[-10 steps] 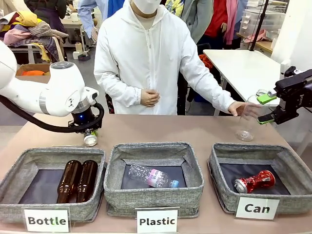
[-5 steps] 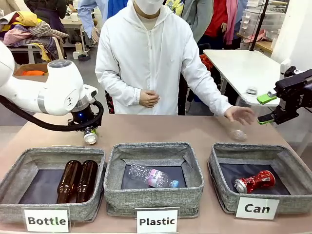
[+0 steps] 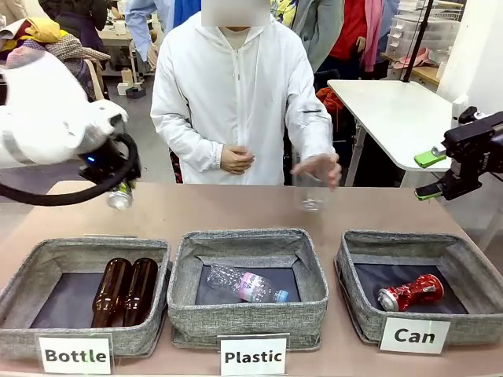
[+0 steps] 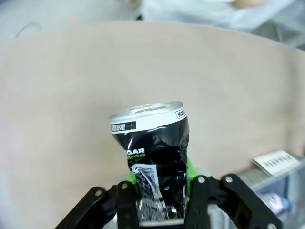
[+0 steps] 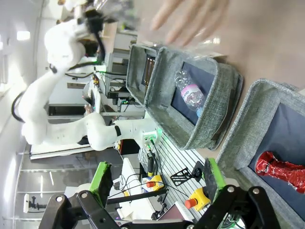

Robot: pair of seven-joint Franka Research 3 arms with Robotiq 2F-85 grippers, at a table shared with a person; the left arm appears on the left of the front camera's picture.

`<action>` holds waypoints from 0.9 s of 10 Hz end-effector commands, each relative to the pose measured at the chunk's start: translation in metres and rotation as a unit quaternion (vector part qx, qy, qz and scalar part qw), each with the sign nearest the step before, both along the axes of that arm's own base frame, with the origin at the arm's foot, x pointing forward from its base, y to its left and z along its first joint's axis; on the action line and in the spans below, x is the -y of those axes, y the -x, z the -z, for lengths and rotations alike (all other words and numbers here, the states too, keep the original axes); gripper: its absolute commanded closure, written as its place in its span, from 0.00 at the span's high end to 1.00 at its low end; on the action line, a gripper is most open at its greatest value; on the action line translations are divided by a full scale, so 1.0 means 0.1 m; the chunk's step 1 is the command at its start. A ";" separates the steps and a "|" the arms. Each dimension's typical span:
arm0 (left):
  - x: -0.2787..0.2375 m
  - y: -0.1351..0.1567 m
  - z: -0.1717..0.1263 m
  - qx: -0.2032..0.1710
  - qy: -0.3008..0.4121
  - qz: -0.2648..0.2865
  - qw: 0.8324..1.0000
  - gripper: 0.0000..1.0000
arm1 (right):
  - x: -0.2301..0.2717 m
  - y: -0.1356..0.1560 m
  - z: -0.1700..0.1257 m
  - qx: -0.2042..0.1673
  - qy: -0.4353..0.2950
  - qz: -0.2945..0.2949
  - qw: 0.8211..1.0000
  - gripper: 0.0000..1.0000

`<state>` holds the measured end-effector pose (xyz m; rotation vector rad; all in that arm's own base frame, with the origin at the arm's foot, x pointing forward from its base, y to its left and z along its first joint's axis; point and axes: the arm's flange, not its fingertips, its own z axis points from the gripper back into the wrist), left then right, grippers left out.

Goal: Sort the can waste into the basket.
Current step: Pick up the can waste from the table and place it in the right Fabric basket.

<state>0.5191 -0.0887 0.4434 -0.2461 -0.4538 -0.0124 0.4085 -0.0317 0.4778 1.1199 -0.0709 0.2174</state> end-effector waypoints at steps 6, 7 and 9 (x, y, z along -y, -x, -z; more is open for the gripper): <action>-1.39 1.12 -0.47 0.023 0.086 0.366 0.927 0.00 | 0.03 0.00 -0.02 0.007 0.002 -0.008 1.000 1.00; -1.77 1.14 -0.57 0.040 0.122 0.382 0.915 0.00 | 0.03 0.00 -0.02 0.007 0.002 -0.008 1.000 1.00; -2.40 1.34 -0.58 0.084 0.182 0.344 0.918 0.00 | 0.03 0.00 -0.02 0.007 0.002 -0.008 1.000 1.00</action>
